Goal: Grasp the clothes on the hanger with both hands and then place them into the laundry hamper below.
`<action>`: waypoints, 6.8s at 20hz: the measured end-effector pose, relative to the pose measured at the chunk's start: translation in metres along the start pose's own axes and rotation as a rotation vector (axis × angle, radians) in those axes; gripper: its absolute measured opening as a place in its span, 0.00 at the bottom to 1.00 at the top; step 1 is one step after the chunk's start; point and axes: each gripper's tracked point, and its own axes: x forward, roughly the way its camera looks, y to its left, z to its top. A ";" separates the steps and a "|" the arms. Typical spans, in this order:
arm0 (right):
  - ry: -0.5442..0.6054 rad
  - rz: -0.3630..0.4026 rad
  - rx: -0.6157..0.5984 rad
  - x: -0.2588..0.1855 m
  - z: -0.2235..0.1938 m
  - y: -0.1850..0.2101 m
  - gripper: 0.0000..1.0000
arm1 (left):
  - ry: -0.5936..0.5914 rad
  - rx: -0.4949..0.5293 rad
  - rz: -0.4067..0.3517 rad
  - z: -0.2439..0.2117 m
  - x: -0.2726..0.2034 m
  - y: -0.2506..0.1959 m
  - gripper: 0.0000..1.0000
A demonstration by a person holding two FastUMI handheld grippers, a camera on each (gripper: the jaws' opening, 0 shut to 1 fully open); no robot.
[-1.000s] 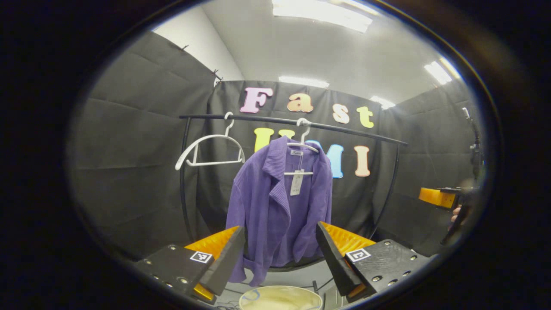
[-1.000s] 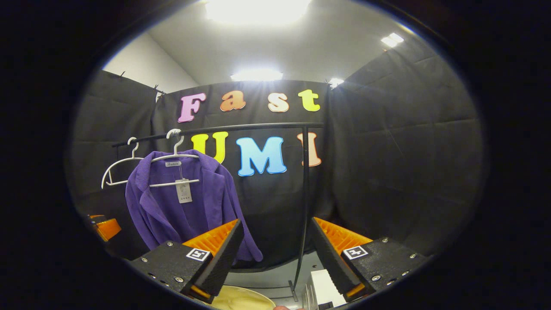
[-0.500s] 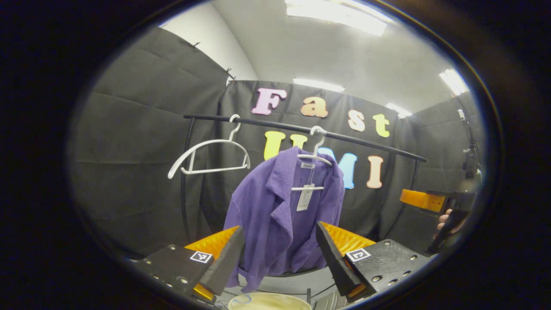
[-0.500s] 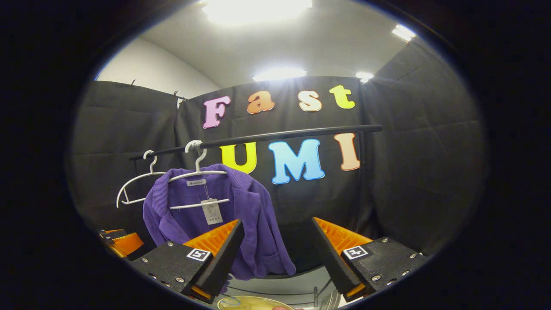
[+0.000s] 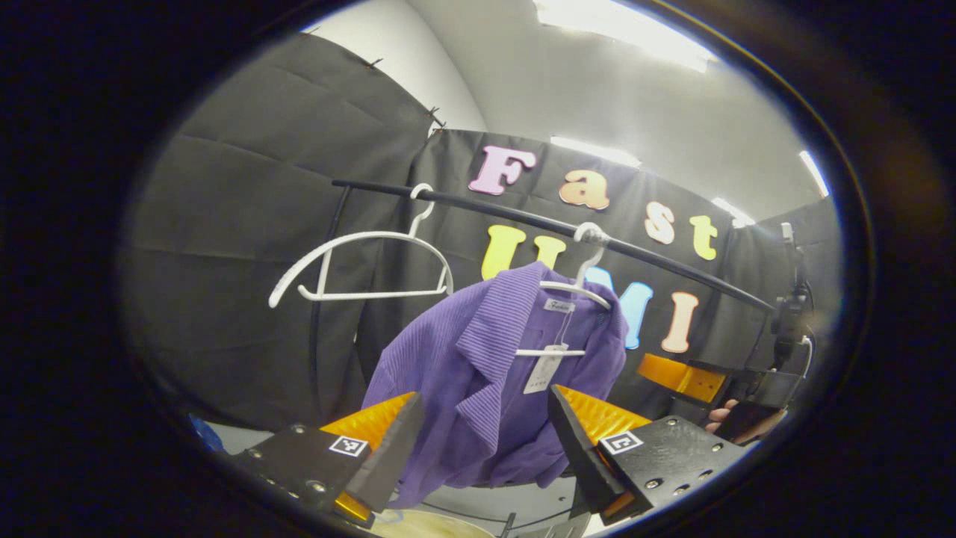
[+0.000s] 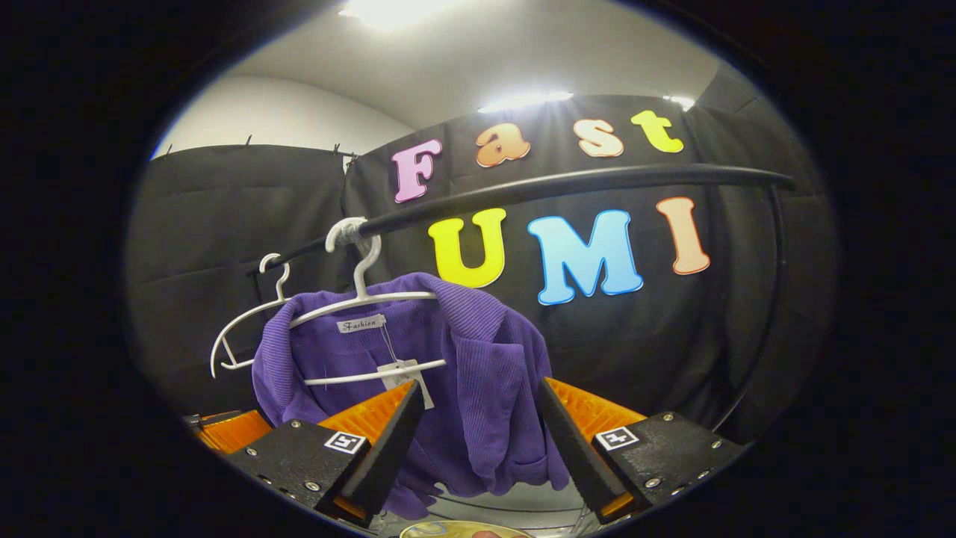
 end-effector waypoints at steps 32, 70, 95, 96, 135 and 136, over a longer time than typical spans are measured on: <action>-0.014 0.198 0.047 0.122 -0.022 -0.012 0.05 | -0.096 0.074 0.320 -0.010 0.080 0.021 0.08; -0.341 -0.051 -0.187 0.062 0.039 -0.044 0.00 | -0.311 0.182 0.152 0.152 0.006 0.065 0.01; -0.348 -0.404 -0.275 -0.002 0.043 -0.007 0.00 | -0.179 0.099 -0.270 0.088 0.089 0.142 0.01; -0.349 -0.409 -0.274 -0.003 0.042 -0.007 0.00 | -0.174 0.094 -0.275 0.084 0.092 0.142 0.01; -0.226 -0.391 -0.173 -0.014 -0.021 -0.178 0.00 | -0.121 0.072 -0.158 -0.016 0.122 -0.060 0.02; -0.213 -0.381 -0.155 -0.015 -0.028 -0.180 0.00 | -0.111 0.081 -0.152 -0.018 0.124 -0.065 0.00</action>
